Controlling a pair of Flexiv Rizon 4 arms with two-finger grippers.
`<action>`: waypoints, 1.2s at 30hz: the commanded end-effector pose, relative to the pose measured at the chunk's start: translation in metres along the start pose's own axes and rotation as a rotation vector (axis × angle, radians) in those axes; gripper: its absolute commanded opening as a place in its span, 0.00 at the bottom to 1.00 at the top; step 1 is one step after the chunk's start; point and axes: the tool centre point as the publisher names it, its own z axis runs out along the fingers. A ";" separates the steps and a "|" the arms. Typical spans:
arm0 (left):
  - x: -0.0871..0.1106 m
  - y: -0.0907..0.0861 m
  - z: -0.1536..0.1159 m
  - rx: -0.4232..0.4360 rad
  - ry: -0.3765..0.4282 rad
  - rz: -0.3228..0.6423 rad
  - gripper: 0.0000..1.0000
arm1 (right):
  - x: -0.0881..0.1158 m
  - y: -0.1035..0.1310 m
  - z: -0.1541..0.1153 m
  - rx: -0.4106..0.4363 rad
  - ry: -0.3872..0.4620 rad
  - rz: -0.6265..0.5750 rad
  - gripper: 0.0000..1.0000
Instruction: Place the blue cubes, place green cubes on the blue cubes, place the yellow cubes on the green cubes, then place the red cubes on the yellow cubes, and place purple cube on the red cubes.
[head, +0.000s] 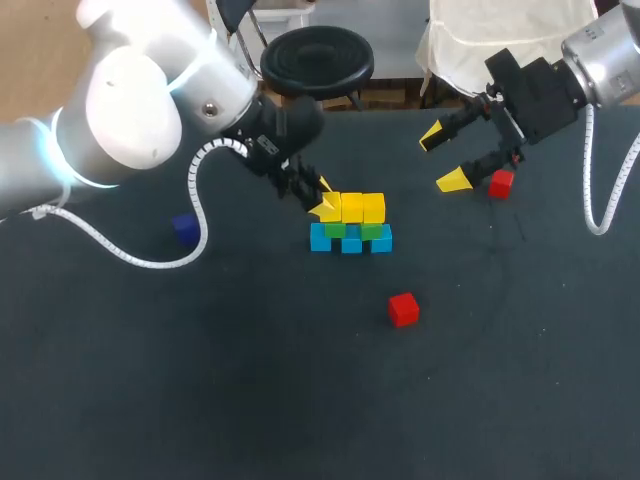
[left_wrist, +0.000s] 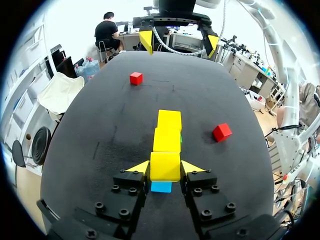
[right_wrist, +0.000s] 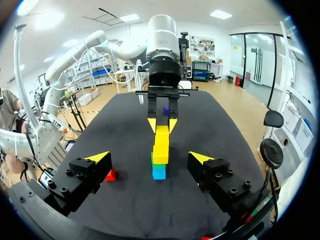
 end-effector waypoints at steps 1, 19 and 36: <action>0.000 0.000 0.000 0.001 0.000 0.002 0.00 | 0.000 0.000 0.000 0.001 -0.001 -0.001 1.00; 0.001 -0.001 0.000 -0.003 0.004 0.007 0.00 | 0.000 0.000 0.000 0.001 -0.001 -0.001 1.00; 0.003 0.001 0.002 -0.001 0.003 0.002 0.00 | 0.000 0.000 0.000 0.001 -0.001 -0.001 1.00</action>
